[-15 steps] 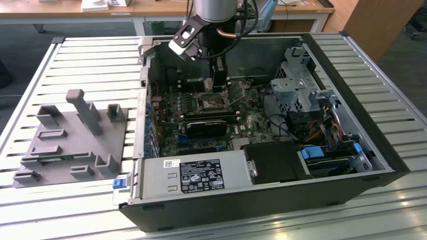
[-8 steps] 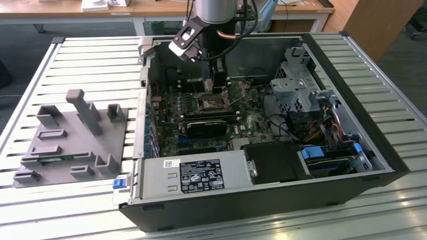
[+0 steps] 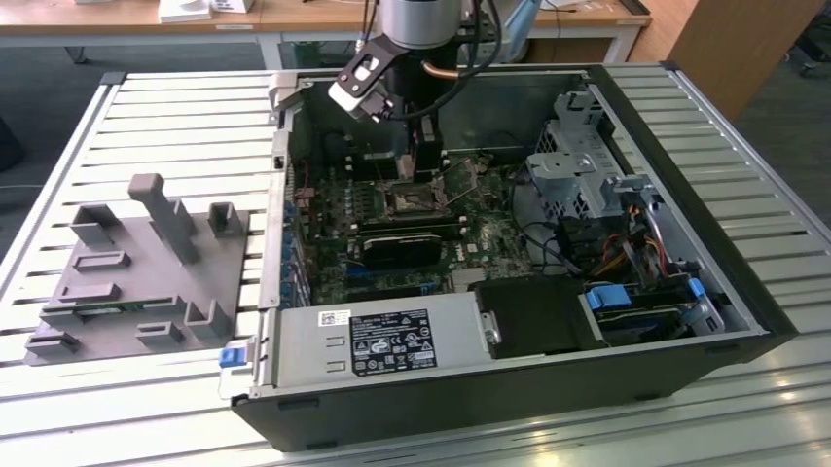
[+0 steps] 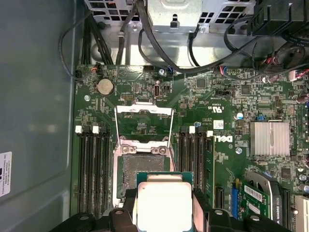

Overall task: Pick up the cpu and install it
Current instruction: 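Place the cpu into insertion slot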

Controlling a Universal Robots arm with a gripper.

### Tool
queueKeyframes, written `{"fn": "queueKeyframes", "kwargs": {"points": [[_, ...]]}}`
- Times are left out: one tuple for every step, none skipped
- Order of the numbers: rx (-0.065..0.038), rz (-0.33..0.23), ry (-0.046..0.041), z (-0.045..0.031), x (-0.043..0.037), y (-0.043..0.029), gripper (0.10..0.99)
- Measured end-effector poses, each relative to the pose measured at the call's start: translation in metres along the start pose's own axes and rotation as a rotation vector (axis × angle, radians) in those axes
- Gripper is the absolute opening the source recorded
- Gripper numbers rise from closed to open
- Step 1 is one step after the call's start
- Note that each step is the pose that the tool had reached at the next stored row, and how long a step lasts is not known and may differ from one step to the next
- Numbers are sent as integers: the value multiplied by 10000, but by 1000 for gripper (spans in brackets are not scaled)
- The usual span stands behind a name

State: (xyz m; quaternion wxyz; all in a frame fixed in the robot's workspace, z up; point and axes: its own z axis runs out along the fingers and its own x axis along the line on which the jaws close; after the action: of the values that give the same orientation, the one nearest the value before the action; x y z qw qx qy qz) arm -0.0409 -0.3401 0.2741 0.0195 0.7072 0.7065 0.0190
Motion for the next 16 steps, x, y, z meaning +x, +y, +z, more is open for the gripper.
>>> {"fn": "queueKeyframes", "kwargs": {"points": [[0,0,1,2,0,0,541],[-1,0,1,5,0,0,541],[-1,0,2,9,0,0,541],[-1,0,2,12,0,-1,541],[-1,0,1,16,0,-1,541],[-1,0,1,20,0,-1,541],[0,0,1,24,0,-1,541],[0,0,1,27,0,-2,541],[0,0,1,30,0,-2,541],[0,0,0,33,0,-2,541],[0,0,1,37,0,-2,541],[0,0,1,40,0,-2,541],[0,0,0,42,0,-2,541],[0,0,0,45,0,-2,541],[1,0,0,48,0,-3,541],[-1,0,1,51,0,-3,541]]}}
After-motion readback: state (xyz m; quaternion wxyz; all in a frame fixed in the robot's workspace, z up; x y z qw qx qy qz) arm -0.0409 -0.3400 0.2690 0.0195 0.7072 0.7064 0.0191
